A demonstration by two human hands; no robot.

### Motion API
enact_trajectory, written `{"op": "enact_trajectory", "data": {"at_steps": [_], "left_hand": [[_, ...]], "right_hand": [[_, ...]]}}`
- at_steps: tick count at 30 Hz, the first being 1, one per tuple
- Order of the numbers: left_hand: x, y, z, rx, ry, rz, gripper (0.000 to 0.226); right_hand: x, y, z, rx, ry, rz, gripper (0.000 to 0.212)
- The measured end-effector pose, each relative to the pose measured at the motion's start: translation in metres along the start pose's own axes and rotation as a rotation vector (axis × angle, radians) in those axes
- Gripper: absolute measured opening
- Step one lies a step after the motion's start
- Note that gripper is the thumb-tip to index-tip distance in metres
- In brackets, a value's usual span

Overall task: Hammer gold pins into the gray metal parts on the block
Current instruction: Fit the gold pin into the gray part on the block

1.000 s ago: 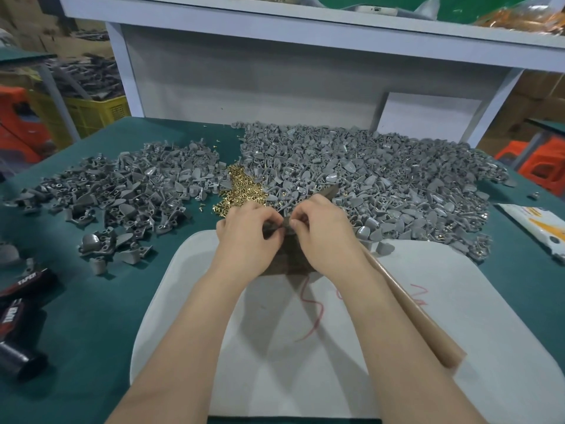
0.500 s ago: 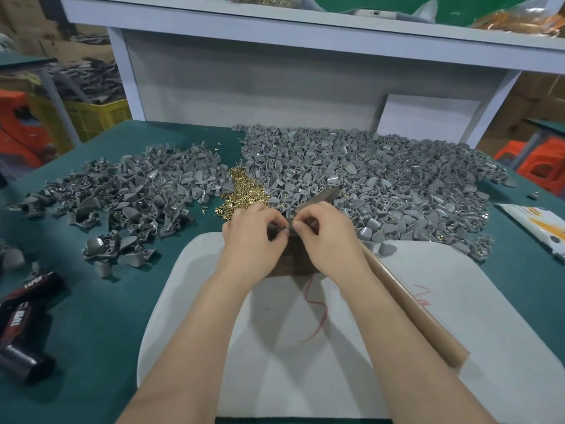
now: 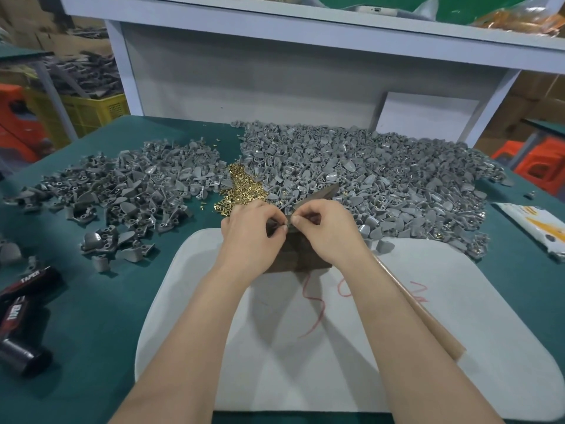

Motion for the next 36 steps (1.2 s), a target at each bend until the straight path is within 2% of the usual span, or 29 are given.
{"op": "enact_trajectory", "data": {"at_steps": [7,13,19,27,36], "left_hand": [[0.001,0.001,0.001,0.001,0.01,0.004,0.004],[0.003,0.001,0.002,0.017,0.003,0.003,0.015],[0.002,0.0,0.001,0.016,0.002,0.014,0.003],[0.001,0.0,0.001,-0.02,0.0,0.025,0.01],[0.0,0.0,0.001,-0.021,0.006,0.033,0.01]], "right_hand": [[0.0,0.0,0.004,0.011,-0.084,0.002,0.015],[0.0,0.004,0.004,0.038,-0.104,0.051,0.012],[-0.005,0.006,-0.002,0.139,0.18,0.088,0.01],[-0.008,0.005,-0.019,0.318,0.586,0.026,0.015],[-0.011,0.008,-0.016,0.281,0.556,0.045,0.015]]}}
Point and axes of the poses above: each hand's wrist, its own y-axis away from the middle knuckle, its own x-axis out of the back of the hand, z = x × y, the point moved 2 cm from there along -y, towards the middle knuckle, and after that the axes turned 6 degrees about x, right-handed, at the moved point
